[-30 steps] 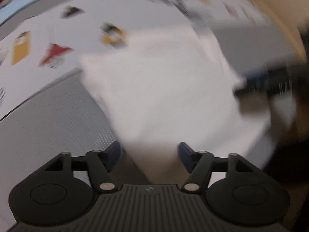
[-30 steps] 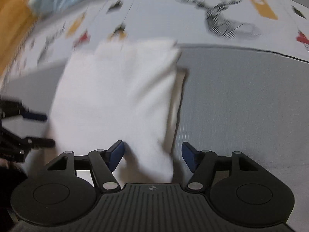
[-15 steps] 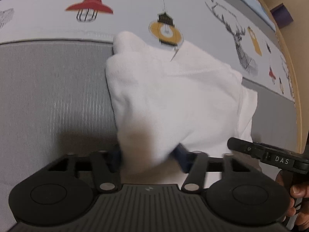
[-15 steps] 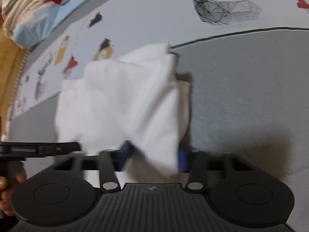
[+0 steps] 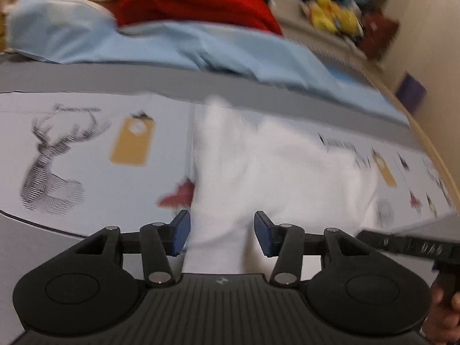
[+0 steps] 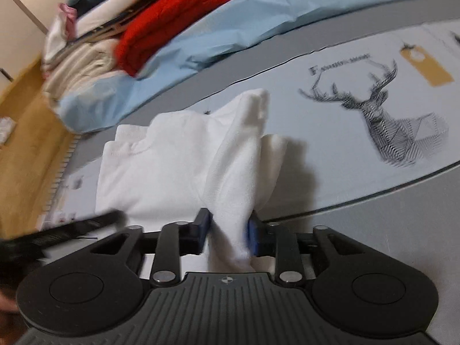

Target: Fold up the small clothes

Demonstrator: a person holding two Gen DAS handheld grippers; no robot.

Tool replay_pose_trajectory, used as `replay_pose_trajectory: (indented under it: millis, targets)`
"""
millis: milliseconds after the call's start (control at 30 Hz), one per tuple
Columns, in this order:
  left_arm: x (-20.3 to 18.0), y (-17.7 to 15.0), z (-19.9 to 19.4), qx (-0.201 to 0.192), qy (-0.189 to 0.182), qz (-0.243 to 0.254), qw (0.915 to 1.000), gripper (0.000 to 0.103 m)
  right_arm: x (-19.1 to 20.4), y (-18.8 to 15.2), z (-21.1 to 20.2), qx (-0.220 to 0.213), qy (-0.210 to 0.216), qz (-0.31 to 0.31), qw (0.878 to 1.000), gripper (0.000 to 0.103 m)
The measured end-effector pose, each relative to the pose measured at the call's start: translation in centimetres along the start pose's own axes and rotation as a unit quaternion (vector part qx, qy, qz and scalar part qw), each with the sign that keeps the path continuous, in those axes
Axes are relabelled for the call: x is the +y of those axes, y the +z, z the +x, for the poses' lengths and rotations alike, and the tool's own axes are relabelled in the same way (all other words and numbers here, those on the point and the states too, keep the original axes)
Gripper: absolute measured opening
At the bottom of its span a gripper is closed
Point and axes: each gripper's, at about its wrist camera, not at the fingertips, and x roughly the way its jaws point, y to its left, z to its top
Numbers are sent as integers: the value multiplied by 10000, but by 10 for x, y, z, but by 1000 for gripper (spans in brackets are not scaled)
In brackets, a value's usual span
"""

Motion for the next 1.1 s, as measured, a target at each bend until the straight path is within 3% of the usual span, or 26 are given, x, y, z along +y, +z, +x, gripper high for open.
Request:
replay_pose_trajectory:
  millis: [33,100,200,267,333,433,533,600,633,700,733,933,1033,1100]
  targets:
    - [4,1,-1,33,-49,-78,10000,53,2,2,2,-88,-304,-98,9995,53]
    - [7,-1,4,271,-79,-102,9995,53,3,4,-1,-319,-784,-291,9960,55]
    - [13,-9,19,840,-65,-146,9963,52,-1,5,-6,-274,-571,-238,9977,55]
    - [17,-21,33,1417,-158,-257,9894,53,-3,-1,-1,54,-293,-215,9993,60]
    - [16,-37,48,1947,70,-68,9808,53,-4,-12,10,544,-285,-292,9977,65]
    - [22,-51,63,2366,322,74,9710,53,-10,-32,31,1286,-913,-571,9858,64]
    - [23,-45,52,2064,417,50,9776,51,-25,-38,34,1453,-888,-158,9853,60]
    - [20,-39,41,1717,295,177,9846,51,-23,-37,28,1384,-792,-261,9869,55]
    - [19,-41,41,1754,231,255,9839,51,-23,-39,27,1369,-789,-339,9869,54]
    - [20,-58,55,2337,415,531,9700,55,-25,-41,25,1400,-855,-340,9859,54]
    - [22,-67,59,2569,521,665,9627,63,-28,-40,23,1429,-875,-268,9855,55]
    - [11,-63,20,1834,999,1296,9693,64,-26,-42,-3,1262,-1124,-308,9851,57]
    - [9,-58,-7,1522,1127,1415,9717,70,-21,-38,-32,749,-1448,-351,9860,57]
    - [11,-51,-31,1253,1061,1155,9796,77,-14,-33,-59,291,-1521,-300,9875,59]
